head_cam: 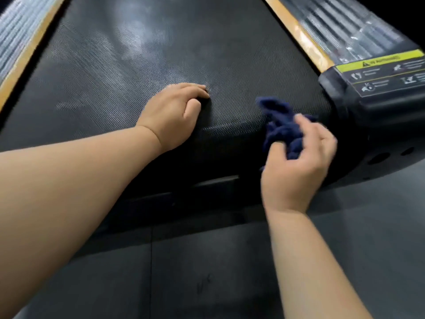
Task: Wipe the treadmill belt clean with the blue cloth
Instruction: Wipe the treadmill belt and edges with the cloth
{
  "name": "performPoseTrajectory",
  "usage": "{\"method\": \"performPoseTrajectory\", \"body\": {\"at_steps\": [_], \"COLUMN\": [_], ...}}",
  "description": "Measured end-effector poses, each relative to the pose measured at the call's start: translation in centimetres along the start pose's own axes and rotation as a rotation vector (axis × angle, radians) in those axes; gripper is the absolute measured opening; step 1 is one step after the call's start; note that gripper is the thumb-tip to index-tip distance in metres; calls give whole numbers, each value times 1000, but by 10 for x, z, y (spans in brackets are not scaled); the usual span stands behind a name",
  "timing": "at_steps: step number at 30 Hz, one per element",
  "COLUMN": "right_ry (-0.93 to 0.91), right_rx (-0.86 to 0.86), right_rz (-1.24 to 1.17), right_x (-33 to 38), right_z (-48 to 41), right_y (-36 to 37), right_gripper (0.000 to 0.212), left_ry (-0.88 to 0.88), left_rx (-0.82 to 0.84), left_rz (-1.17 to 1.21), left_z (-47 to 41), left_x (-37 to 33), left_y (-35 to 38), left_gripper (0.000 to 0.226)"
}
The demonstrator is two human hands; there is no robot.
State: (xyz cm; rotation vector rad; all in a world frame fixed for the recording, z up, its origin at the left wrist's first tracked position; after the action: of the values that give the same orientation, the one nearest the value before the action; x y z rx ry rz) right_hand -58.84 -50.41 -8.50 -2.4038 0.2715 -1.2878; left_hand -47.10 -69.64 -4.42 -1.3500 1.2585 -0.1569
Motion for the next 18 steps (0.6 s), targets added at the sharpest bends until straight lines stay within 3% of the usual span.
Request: {"method": "performPoseTrajectory", "body": {"at_steps": [3,8,10,13,15,18], "right_ry": [44,-278,-272,-31,48,-175], "right_rx": [-11,295,258,44,-6,149], "right_rz": [-45,-109,-103,-56,-68,-86], "right_x": [1,73,64,11,0,52], "right_z": [1,58,46,10,7,43], "right_y": [3,40,36,12,6,34], "right_gripper": [40,40,40,40,40,37], "left_ry": [-3,-134,-184,-242,-211,-166], "left_rx": [-16,-201,-267,-308,-267,-232], "left_rz": [-12,8,-43,-176,-263,-335], "left_z": [2,29,48,80,95,103], "left_x": [-2,10,21,38,44,50], "left_y": [-2,-25,-37,-54,-51,-44], "left_gripper": [55,51,54,59,59,60]}}
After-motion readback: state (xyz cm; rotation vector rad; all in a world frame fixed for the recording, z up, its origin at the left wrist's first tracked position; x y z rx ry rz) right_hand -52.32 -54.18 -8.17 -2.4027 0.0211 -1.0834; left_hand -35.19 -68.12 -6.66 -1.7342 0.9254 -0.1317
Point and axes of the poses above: each hand's wrist, its own z-axis away from the middle knuckle, its own y-axis out of the palm, x = y × z, the point moved 7 cm from there along -z, towards the middle knuckle, and after that the axes turned 15 degrees about z, right-handed, at the moved point
